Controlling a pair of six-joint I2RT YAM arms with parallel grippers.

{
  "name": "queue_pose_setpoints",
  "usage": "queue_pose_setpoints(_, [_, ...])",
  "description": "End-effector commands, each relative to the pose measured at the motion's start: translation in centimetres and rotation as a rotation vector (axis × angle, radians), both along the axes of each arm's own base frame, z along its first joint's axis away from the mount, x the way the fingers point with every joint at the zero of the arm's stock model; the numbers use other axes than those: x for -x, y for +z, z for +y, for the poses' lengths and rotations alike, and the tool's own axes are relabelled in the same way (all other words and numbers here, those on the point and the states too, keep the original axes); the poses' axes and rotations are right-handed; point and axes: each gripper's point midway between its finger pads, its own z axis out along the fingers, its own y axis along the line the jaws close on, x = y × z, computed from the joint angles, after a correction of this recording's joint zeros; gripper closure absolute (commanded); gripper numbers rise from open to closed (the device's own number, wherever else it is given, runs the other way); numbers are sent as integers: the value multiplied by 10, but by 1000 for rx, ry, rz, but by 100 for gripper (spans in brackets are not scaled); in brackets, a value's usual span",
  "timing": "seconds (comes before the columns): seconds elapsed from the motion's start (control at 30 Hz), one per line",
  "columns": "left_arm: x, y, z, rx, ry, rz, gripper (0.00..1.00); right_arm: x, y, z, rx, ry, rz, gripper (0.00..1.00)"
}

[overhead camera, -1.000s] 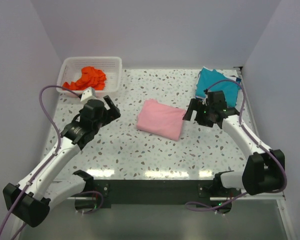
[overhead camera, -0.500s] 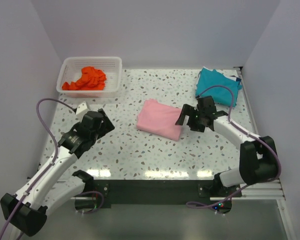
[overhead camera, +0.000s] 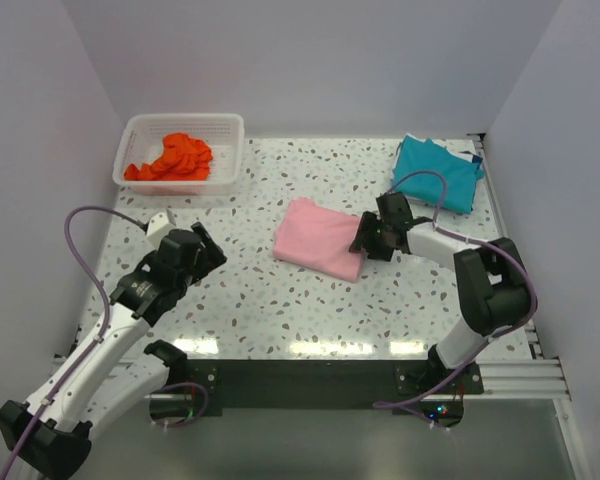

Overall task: Fold and stack the t-shirts
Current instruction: Neatly place the folded tshirt to the corner

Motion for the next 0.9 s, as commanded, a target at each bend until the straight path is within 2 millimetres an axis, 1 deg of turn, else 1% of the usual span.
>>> queue_pose_setpoints(0.0, [-2,-1,1,-8,-2,0,0,-14,-8,2,14,-35,-29,41])
queue_pose_setpoints(0.03, [-3,0,1,-9,-4,-2,0,-13,-11,2,15,-32,-21,42])
queue_pose_setpoints(0.07, [-3,-1,0,-11,-4,1,0,-12,-14,3,16,-27,-17,47])
queue_pose_setpoints(0.23, [-5,-1,0,-14,-7,1,0,-9,-28,7,27,0,12,53])
queue_pose_setpoints(0.33, [-5,1,0,-14,-3,-7,0,-8,-35,8,64,39,31,66])
queue_pose_setpoints(0.37, [-5,2,1,-15,-3,-9,0,-12,-36,9,84,49,28,71])
queue_pose_setpoints(0.43, [-6,3,2,-17,1,-14,0,-18,-33,12,121,86,17,75])
queue_pose_setpoints(0.47, [-6,5,2,-16,3,-18,0,-20,-35,11,134,96,19,80])
queue_pose_setpoints(0.5, [-6,5,2,-18,3,-18,0,-21,-35,12,141,106,18,82])
queue_pose_setpoints(0.53, [-7,6,3,-21,4,-21,0,-27,-29,14,152,133,1,84])
queue_pose_setpoints(0.6, [-7,6,3,-24,3,-21,0,-35,-25,13,184,152,-21,88])
queue_pose_setpoints(0.63, [-7,6,3,-28,2,-21,0,-43,-18,12,212,181,-48,90])
queue_pose_setpoints(0.67, [-7,7,3,-26,4,-25,0,-49,-14,6,256,179,-68,93])
queue_pose_setpoints(0.7, [-7,7,3,-27,5,-26,0,-51,-12,3,295,216,-78,94])
queue_pose_setpoints(0.73, [-7,6,4,-30,6,-24,0,-62,-2,3,317,223,-108,95])
queue_pose_setpoints(0.77, [-8,7,4,-31,8,-26,0,-68,3,1,341,233,-120,98])
queue_pose_setpoints(0.8, [-7,7,4,-33,7,-24,0,-71,7,-6,396,259,-123,98])
queue_pose_setpoints(0.83, [-8,7,5,-34,11,-26,0,-83,18,-6,418,267,-152,100])
queue_pose_setpoints(0.87, [-8,7,6,-36,15,-26,0,-86,21,-15,478,256,-149,100])
